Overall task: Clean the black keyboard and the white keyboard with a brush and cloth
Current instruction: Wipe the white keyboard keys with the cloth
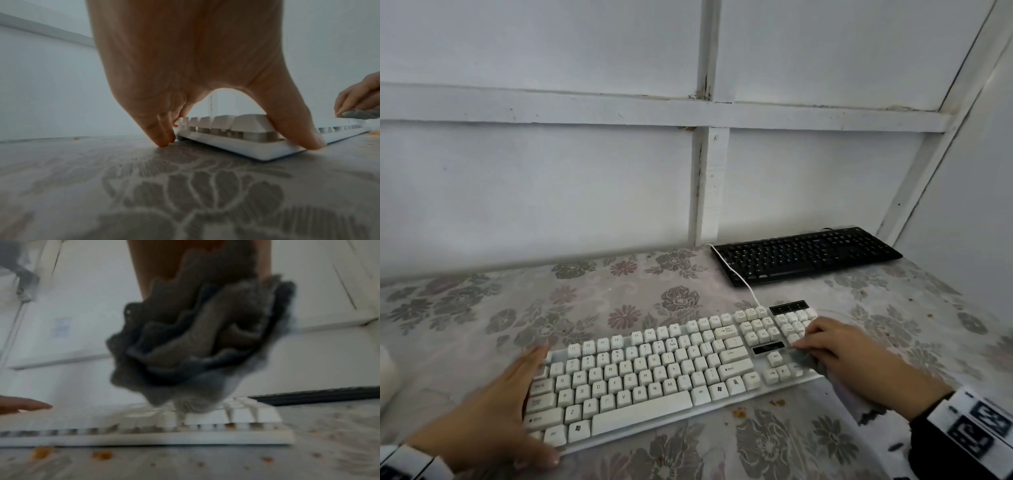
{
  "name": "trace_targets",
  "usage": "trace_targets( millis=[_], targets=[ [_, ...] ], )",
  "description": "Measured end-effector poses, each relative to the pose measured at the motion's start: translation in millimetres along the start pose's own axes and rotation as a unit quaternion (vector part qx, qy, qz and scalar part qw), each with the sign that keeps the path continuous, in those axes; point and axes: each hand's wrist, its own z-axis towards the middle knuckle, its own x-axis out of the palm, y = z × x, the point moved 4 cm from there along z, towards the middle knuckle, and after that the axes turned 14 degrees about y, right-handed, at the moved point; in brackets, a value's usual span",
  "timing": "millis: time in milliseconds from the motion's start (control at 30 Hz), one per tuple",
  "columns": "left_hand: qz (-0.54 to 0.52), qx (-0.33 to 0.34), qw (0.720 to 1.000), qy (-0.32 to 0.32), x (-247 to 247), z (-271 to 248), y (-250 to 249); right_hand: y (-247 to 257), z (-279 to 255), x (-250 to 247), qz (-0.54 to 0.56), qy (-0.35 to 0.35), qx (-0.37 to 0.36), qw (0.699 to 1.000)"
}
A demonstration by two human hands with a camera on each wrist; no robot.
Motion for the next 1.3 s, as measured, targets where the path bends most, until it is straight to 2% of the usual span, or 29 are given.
trace_targets(
  millis=[300, 400, 533, 800, 1033, 1167, 1300],
  targets=[
    [0.020, -0.008, 1.000, 0.016, 0, 2, -1, -60, -5, -19, -0.037, -0.019, 0.124, 0.991],
    [0.025, -0.006, 0.999, 0.026, 1, 3, -1, -44, -1, -22, -0.006, -0.042, 0.091, 0.995],
    [0.023, -0.006, 0.999, 0.029, 0, 2, -3, -16, 8, 0, -0.016, 0.008, 0.040, 0.999],
    [-0.007, 0.013, 1.000, 0.022, 0, -3, -3, -39, 10, -10, -0.054, 0.003, 0.106, 0.993],
    [-0.023, 0.013, 0.999, 0.036, 0, -5, 4, -76, -18, -14, -0.043, 0.000, 0.218, 0.975],
    [-0.035, 0.026, 0.998, 0.050, 1, -4, 7, -32, -17, -25, -0.018, -0.049, 0.151, 0.987],
    [-0.038, 0.023, 0.997, 0.070, 0, -6, 4, 69, -6, -26, 0.065, -0.019, -0.003, 0.998]
  ],
)
